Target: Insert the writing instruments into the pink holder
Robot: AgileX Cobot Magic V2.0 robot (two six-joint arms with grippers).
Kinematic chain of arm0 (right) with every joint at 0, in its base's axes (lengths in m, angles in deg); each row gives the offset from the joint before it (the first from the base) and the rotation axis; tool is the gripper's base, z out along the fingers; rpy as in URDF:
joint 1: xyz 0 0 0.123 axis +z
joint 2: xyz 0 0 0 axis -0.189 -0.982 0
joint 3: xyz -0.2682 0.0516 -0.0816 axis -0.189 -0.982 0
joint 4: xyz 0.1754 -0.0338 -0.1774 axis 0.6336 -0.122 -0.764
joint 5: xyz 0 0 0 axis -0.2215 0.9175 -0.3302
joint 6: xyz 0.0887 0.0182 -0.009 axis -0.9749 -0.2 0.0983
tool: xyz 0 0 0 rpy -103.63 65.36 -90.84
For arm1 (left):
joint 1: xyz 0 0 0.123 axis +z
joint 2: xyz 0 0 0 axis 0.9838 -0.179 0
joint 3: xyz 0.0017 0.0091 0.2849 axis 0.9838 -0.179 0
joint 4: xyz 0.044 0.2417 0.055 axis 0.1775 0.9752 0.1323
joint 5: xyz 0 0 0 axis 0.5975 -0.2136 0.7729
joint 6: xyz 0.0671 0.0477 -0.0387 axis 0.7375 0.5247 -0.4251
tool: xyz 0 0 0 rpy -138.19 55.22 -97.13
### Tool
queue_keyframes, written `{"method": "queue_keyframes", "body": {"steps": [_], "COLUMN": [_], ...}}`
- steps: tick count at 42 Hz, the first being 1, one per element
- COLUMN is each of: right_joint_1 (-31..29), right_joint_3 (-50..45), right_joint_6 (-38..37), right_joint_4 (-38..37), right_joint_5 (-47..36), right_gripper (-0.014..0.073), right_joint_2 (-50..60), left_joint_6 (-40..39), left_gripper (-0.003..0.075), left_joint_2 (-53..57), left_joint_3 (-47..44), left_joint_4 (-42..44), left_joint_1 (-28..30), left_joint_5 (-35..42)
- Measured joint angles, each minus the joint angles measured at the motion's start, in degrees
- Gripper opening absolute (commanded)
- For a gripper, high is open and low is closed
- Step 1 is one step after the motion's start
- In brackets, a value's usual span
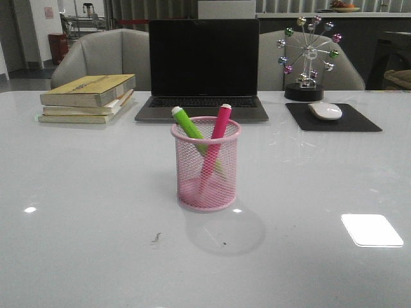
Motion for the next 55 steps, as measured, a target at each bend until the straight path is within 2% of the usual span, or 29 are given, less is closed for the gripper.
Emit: {"method": "queue_keyframes", "body": {"steps": [22, 28, 36, 42, 49, 55], "right_joint_1": [-0.76, -7.12, -19.09, -25.94, -30.92, -31.49], "right_joint_3": [-0.93, -5.99, -18.44, -28.48, -36.94, -38.98], "right_joint_6": [0.00, 0.00, 0.00, 0.00, 0.00, 0.00], "right_joint_4": [0.15, -0.78, -1.49, -1.14, 1.80, 2.66], "right_joint_5": [-0.14, -4.57, -17.79, -25.67, -30.85, -33.20], "right_gripper": [0.0057, 0.0057, 0.0057, 0.0057, 0.0057, 0.0057], "right_joint_2": [1.40, 7.91, 24.23, 35.68, 41.64, 41.89], "left_joint_6": [-0.10, -0.10, -0.10, -0.10, -0.10, -0.10], "left_gripper": [0.0091, 0.0091, 0.0091, 0.0091, 0.0091, 0.0091], "left_joint_2": [0.00, 0.00, 0.00, 0.00, 0.00, 0.00], "left_joint_3": [0.00, 0.00, 0.00, 0.00, 0.00, 0.00], "left_joint_4": [0.09, 0.09, 0.09, 0.09, 0.09, 0.09], "left_joint_1": [0.00, 0.00, 0.00, 0.00, 0.00, 0.00], "left_joint_5": [0.00, 0.00, 0.00, 0.00, 0.00, 0.00]}}
